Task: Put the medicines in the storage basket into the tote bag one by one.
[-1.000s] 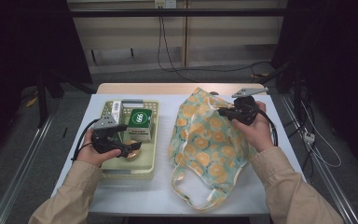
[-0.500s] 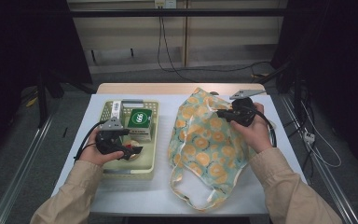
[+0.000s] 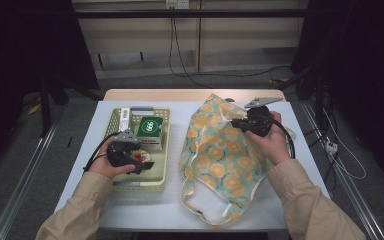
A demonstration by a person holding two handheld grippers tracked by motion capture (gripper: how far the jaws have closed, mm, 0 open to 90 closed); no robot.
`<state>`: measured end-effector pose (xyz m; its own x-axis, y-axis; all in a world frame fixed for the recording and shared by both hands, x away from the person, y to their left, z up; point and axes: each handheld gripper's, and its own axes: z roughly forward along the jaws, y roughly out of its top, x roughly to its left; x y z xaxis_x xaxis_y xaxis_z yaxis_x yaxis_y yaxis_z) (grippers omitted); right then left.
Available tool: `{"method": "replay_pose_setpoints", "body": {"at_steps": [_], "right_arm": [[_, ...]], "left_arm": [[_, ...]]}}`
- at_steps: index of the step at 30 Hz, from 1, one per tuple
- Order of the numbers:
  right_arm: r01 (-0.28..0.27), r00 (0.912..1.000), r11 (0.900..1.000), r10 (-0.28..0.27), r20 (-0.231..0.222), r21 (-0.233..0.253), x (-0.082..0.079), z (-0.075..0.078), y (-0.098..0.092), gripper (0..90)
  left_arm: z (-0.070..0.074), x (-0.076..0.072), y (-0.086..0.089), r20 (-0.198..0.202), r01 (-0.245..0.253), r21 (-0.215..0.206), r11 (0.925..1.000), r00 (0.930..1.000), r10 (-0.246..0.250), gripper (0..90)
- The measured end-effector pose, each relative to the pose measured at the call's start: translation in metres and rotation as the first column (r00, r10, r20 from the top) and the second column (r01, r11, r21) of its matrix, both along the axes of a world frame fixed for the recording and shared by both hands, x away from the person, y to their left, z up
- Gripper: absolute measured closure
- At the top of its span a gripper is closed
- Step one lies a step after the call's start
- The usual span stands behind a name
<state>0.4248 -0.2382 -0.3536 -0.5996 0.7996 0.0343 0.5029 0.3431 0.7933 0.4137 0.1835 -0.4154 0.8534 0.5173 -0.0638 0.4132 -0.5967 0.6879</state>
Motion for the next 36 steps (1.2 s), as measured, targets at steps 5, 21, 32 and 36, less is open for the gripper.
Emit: {"method": "replay_pose_setpoints", "body": {"at_steps": [5, 21, 32, 36], "right_arm": [[-0.003, 1.0, 1.0, 0.003, 0.0, -0.002, 0.0, 0.0, 0.002, 90.0], [0.0, 1.0, 1.0, 0.0, 0.001, 0.0, 0.001, 0.001, 0.001, 90.0], [-0.004, 1.0, 1.0, 0.004, -0.004, 0.004, 0.0, 0.001, 0.0, 90.0], [-0.003, 1.0, 1.0, 0.003, -0.003, 0.001, 0.0, 0.001, 0.002, 90.0]], "left_arm": [[-0.003, 0.0, -0.005, 0.024, 0.012, 0.034, 0.9994, 0.9996, -0.013, 11.2], [-0.009, 0.0, -0.015, 0.014, 0.023, 0.072, 0.9971, 0.9996, -0.024, 10.6], [-0.012, 0.001, -0.008, 0.044, -0.018, 0.157, 0.9875, 0.999, 0.011, 9.7], [-0.014, 0.001, -0.011, 0.06, -0.019, 0.162, 0.9866, 0.9982, 0.01, 8.2]]}}
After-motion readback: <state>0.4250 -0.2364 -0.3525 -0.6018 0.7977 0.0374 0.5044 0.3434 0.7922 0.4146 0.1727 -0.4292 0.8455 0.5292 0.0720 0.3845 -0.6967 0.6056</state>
